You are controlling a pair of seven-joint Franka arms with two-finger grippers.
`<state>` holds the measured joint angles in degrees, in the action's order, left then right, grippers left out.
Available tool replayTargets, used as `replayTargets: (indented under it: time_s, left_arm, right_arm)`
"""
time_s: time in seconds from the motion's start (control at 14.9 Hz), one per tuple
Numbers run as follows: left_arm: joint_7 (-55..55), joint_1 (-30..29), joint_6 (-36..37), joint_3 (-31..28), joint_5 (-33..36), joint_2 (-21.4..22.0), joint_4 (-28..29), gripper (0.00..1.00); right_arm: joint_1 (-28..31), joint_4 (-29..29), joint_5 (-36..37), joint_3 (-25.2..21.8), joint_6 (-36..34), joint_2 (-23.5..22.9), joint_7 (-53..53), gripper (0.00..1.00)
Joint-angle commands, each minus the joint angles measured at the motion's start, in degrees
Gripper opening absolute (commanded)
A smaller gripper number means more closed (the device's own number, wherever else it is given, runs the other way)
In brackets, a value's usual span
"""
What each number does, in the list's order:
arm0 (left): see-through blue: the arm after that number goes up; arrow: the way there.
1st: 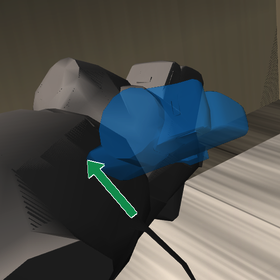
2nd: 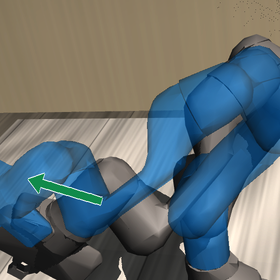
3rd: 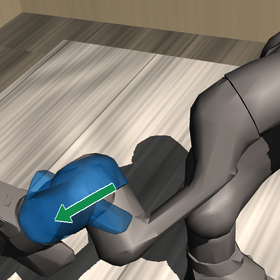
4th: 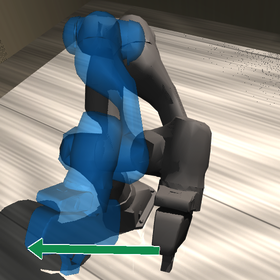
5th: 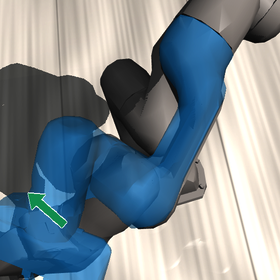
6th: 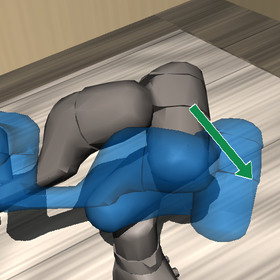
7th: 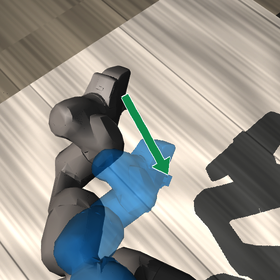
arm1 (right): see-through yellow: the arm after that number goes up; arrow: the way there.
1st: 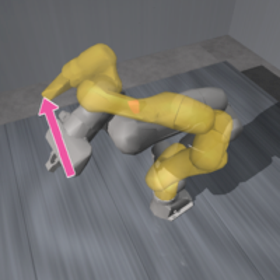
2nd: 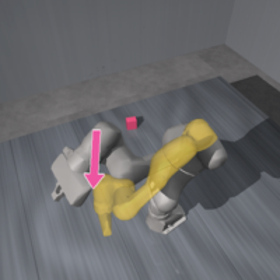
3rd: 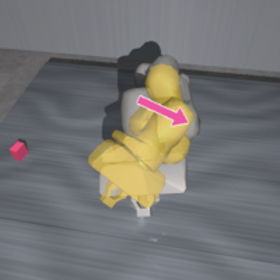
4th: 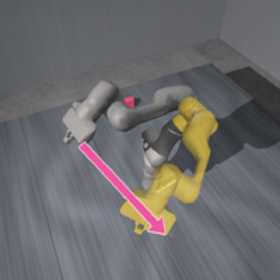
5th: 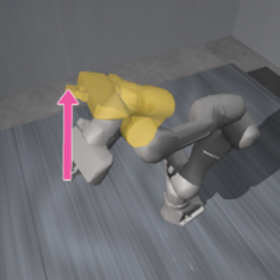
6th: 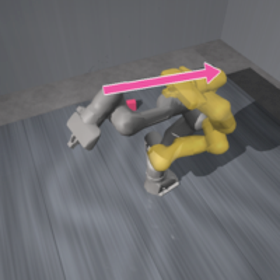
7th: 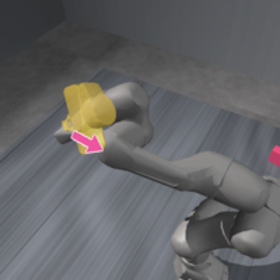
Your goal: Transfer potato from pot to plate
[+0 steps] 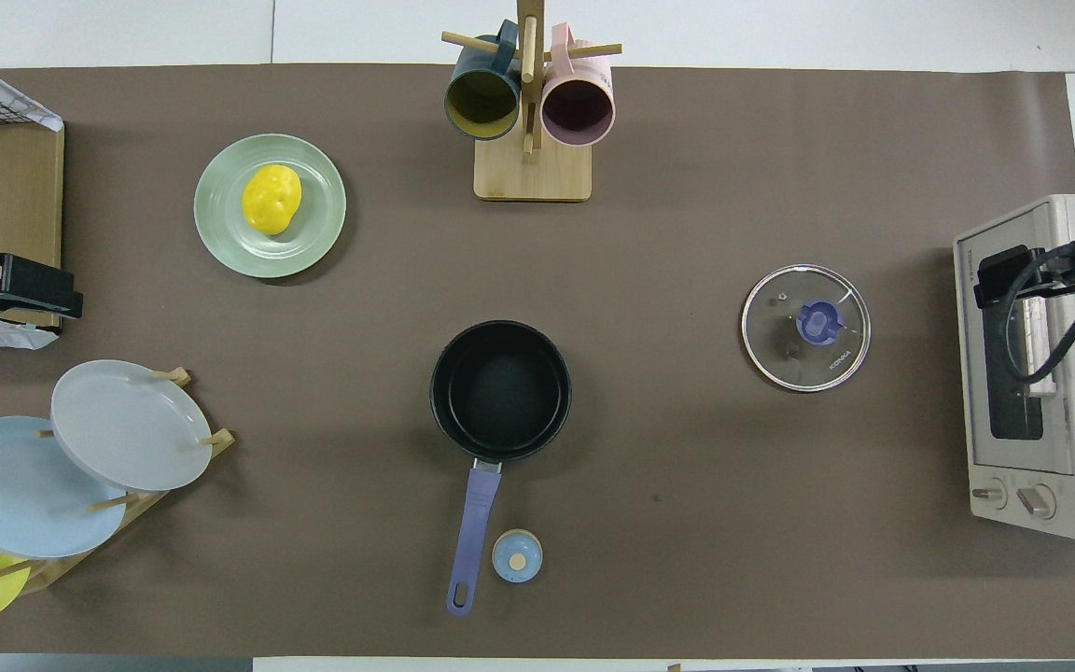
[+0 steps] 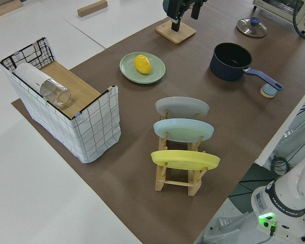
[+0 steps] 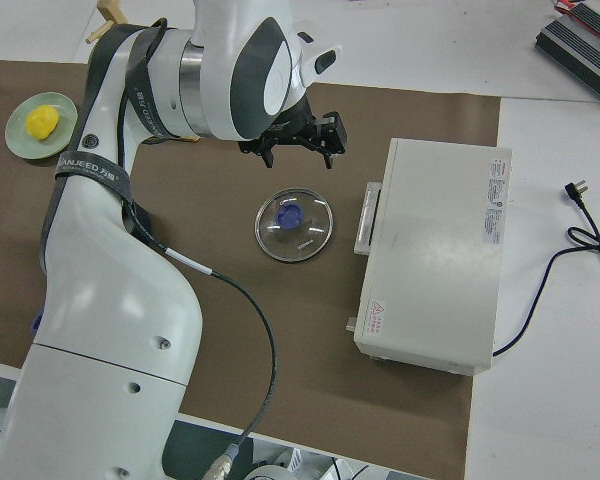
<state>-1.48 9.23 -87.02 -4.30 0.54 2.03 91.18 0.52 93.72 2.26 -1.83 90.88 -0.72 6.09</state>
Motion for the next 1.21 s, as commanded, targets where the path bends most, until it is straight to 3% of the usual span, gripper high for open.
replayTargets:
  time_s: [0.0, 0.47, 1.14]
  left_arm:
    - [0.6, -2.71, -0.26, 2.79, 1.04, -0.53, -0.48, 1.0]
    - [0.69, -5.26, -0.17, 4.38, 0.69, -0.18, -0.04, 1.0]
    - [0.6, -4.57, -2.45, 4.39, -0.97, 0.35, 1.81, 1.0]
  right_arm:
    - [1.24, 0.68, -1.2, 0.77, -0.35, 0.81, -0.55, 1.0]
    - [1.24, 0.76, -1.2, 0.68, -0.53, 1.07, -0.55, 1.0]
    - [1.24, 0.77, -1.2, 0.68, -0.44, 1.07, -0.47, 1.0]
